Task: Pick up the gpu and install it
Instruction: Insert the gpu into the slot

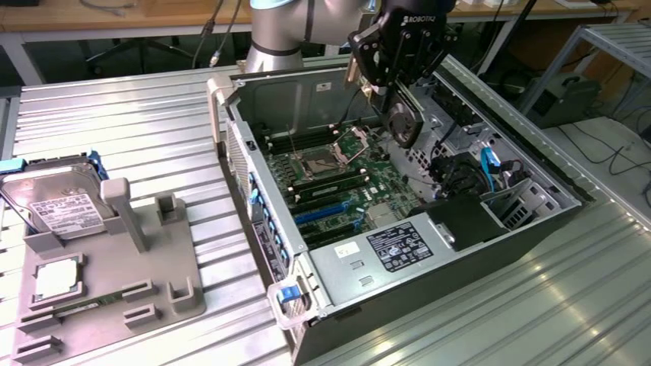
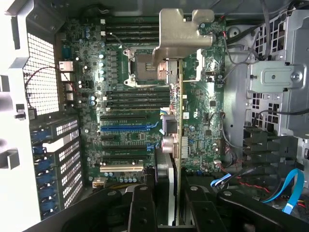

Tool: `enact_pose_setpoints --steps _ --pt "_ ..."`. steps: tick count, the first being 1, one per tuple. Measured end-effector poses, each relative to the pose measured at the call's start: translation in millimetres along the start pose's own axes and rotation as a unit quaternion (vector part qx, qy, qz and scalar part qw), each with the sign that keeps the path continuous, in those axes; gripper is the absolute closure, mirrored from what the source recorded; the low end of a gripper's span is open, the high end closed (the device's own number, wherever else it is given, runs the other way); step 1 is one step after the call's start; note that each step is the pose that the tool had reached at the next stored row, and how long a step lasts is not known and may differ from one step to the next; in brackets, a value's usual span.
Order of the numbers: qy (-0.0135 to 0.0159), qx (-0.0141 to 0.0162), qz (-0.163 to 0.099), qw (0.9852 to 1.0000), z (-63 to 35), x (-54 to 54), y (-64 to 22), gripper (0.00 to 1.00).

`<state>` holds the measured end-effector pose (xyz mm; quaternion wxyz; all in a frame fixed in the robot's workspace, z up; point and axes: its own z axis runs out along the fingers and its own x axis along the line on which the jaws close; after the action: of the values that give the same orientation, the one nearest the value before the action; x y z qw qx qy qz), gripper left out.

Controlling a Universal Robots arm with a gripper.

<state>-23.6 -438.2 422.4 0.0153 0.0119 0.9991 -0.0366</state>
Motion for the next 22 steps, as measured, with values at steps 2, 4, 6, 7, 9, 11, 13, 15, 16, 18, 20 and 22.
enact_pose_setpoints --steps 2,4,6,7,9,11,13,15,16,18,20,22 --pt "0.0 0.0 0.0 1.0 0.0 0.0 0.0 0.72" --pt "0.0 0.0 0.0 1.0 0.0 0.0 0.0 0.72" --pt "0.0 0.0 0.0 1.0 0.0 0.0 0.0 0.72" --pt "-0.0001 -0.0001 -0.002 1.0 0.0 0.0 0.0 0.72" --pt "-0.0006 -0.0003 -0.009 1.0 0.0 -0.1 0.0 0.72" --pt "-0.0012 -0.0006 -0.017 0.9999 0.0 0.0 0.0 0.72" --pt "-0.0017 -0.0008 -0.024 0.9997 0.0 0.0 -0.1 0.72" --pt "-0.0024 -0.0011 -0.032 0.9995 0.0 0.0 -0.1 0.72" --pt "-0.003 -0.0013 -0.041 0.9992 0.0 0.0 -0.1 0.72" --pt "-0.0039 -0.0017 -0.053 0.9986 0.0 0.0 -0.1 0.72" --pt "-0.0044 -0.0019 -0.061 0.9982 0.0 0.0 -0.1 0.72" --pt "-0.0051 -0.0022 -0.07 0.9976 0.0 0.0 -0.1 0.72"
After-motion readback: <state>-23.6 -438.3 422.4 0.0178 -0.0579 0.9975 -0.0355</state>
